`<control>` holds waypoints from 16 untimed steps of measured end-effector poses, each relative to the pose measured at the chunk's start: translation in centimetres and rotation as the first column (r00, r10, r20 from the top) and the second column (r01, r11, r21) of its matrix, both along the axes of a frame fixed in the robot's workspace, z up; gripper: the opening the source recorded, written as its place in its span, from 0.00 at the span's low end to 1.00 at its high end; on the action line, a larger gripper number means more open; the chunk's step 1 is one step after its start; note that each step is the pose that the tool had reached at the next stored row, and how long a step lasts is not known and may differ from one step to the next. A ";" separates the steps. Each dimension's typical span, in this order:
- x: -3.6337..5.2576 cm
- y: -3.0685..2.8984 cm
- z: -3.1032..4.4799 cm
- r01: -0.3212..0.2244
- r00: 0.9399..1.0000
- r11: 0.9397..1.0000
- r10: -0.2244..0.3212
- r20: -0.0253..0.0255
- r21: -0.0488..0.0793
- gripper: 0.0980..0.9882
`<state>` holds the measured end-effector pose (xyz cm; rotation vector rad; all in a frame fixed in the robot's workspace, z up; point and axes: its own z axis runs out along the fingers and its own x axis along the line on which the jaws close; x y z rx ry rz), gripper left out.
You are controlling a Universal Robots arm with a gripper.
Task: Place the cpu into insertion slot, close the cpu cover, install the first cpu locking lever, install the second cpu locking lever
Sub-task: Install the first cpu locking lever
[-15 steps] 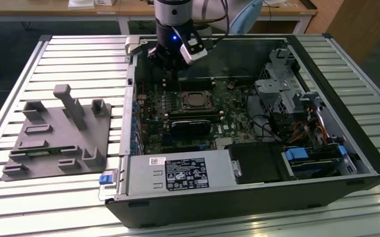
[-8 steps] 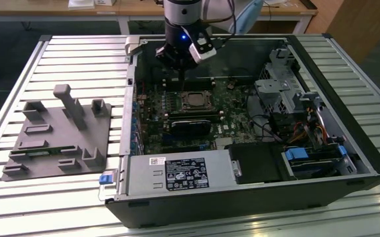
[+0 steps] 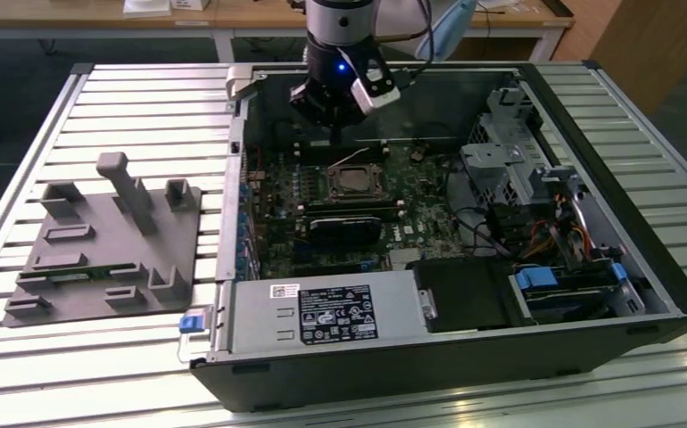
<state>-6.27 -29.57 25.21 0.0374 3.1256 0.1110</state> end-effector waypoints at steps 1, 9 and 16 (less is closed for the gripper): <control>0.00 0.00 -0.02 0.000 1.000 1.000 0.000 0.000 0.010 0.01; 0.34 -0.03 -0.71 0.000 1.000 0.999 0.000 0.000 0.043 0.01; 0.97 -0.01 -1.55 -0.039 0.999 0.998 0.039 0.000 0.042 0.01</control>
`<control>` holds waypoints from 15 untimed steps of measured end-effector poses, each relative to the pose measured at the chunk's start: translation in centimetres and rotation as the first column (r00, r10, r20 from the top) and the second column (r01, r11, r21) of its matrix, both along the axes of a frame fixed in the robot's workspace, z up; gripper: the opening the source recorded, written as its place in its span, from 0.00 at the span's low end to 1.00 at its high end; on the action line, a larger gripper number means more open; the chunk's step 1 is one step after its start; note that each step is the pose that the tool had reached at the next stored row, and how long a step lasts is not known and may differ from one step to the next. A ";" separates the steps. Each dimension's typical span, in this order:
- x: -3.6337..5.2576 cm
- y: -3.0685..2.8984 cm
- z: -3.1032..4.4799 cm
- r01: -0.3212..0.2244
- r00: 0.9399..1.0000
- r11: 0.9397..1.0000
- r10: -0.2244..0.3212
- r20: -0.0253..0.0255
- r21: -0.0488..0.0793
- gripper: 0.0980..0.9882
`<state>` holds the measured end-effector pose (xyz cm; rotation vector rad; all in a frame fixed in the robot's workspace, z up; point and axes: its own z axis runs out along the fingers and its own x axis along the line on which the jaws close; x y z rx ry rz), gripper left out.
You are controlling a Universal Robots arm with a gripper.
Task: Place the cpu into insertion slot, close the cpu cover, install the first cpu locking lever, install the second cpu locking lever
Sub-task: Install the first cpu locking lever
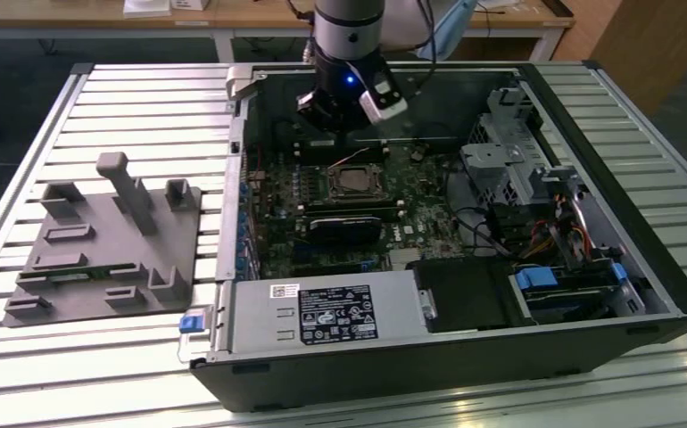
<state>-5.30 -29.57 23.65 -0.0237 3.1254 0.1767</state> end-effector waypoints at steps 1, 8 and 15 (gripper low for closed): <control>0.12 0.02 -0.05 0.000 1.000 1.000 0.000 0.000 0.000 0.01; 1.24 0.30 -0.45 0.000 1.000 1.000 0.000 0.000 0.000 0.01; 1.68 0.46 -0.87 -0.015 1.000 1.000 0.015 0.000 -0.001 0.01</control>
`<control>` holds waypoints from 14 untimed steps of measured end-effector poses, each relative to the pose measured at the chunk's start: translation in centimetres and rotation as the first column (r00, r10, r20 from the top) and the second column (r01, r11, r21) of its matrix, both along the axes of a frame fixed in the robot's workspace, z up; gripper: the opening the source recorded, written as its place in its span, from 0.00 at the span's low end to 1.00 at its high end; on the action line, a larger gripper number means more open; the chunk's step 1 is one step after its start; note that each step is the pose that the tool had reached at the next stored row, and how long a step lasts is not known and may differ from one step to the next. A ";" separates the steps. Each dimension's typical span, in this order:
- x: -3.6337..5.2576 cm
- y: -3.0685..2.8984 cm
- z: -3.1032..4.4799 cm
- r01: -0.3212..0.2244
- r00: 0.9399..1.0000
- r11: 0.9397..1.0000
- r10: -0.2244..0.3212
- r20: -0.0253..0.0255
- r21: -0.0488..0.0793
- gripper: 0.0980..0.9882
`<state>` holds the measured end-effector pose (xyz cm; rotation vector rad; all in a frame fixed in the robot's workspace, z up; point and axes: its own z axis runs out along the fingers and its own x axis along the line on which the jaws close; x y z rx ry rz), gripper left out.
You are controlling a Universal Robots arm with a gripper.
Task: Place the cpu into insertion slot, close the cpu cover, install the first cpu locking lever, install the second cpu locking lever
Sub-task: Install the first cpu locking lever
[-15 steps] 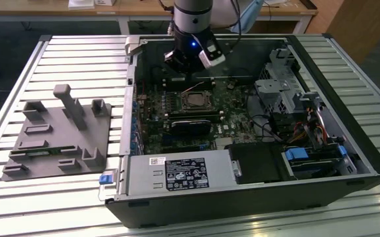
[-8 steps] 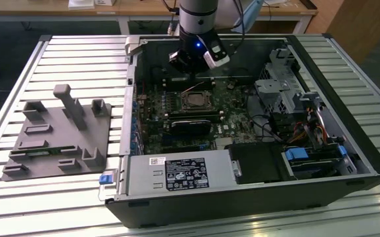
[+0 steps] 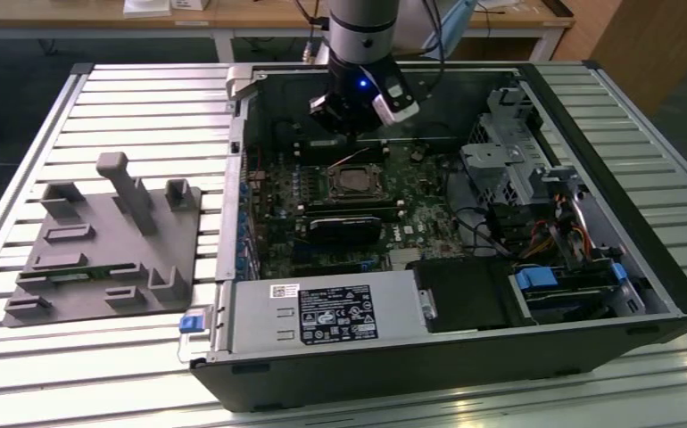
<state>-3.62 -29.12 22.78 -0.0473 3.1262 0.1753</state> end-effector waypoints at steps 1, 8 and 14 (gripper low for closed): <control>0.08 0.01 -0.02 0.000 1.000 1.000 0.000 0.000 0.000 0.01; 0.54 0.05 -0.26 0.000 1.000 1.000 0.000 0.000 -0.001 0.01; 0.84 0.07 -0.55 0.000 1.000 1.000 0.000 0.000 -0.004 0.01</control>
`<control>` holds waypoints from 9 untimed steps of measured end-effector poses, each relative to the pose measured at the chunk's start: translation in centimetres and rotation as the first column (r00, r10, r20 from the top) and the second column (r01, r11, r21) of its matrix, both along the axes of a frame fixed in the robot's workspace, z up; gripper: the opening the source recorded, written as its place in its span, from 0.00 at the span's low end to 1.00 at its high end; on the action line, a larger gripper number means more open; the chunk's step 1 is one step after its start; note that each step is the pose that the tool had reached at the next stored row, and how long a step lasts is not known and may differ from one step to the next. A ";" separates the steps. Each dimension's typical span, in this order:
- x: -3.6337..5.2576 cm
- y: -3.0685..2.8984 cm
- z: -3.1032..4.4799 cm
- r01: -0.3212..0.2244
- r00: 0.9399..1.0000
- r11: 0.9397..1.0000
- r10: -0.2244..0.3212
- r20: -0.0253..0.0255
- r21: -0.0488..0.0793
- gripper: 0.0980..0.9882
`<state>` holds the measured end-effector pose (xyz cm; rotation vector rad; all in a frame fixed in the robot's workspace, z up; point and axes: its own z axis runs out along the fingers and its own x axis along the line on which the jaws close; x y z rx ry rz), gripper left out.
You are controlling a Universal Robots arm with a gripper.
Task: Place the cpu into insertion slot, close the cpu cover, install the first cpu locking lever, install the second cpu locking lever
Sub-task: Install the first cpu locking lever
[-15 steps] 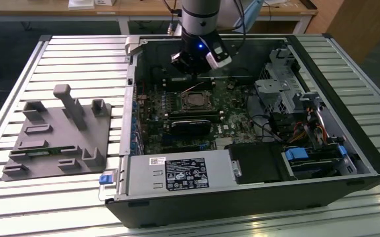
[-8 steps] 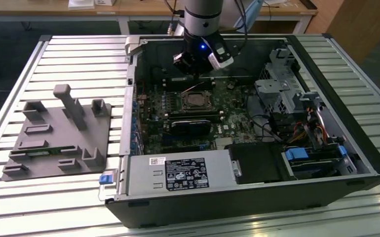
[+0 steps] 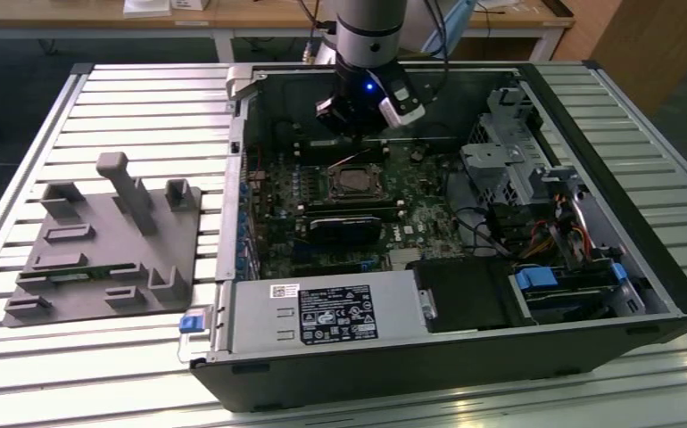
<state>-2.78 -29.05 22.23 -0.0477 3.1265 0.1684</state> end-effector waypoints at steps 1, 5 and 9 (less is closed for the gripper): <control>0.06 0.00 -0.06 0.000 1.000 1.000 0.000 0.000 -0.001 0.01; 0.36 0.00 -0.33 0.000 1.000 1.000 0.000 0.000 -0.002 0.01; 0.73 0.01 -0.54 0.000 1.000 1.000 0.000 0.000 -0.002 0.01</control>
